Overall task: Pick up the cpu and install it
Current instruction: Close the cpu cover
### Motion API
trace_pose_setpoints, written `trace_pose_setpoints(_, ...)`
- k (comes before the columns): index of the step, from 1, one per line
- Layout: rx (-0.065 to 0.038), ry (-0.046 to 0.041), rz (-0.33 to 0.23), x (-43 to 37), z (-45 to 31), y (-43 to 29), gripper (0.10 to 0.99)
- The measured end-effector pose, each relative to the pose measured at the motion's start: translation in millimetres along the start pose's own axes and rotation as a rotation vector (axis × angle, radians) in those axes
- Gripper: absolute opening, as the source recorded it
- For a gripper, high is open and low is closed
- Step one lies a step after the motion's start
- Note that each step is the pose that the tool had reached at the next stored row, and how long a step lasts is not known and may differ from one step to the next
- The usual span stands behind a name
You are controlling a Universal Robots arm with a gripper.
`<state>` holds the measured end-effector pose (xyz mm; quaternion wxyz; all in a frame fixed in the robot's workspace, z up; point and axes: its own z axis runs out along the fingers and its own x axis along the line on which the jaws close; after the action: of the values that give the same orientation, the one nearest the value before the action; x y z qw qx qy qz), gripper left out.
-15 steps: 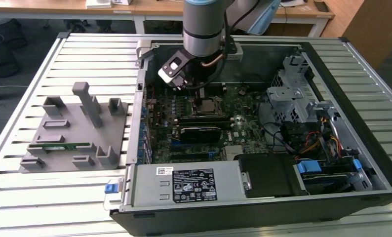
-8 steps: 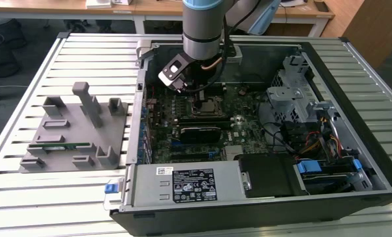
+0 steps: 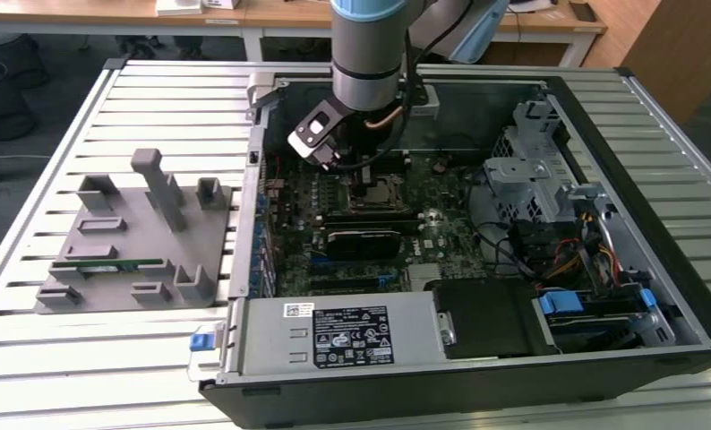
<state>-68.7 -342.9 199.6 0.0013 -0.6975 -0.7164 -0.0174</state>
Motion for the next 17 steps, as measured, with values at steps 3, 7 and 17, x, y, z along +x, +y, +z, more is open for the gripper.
trace_pose_setpoints(3,0.000,0.0024,0.000,0.0,0.4,2.7,0.106)
trace_pose_setpoints(7,0.000,0.0035,0.000,0.1,0.0,4.5,0.106)
trace_pose_setpoints(17,0.000,0.0037,0.000,0.2,-11.6,10.1,0.106)
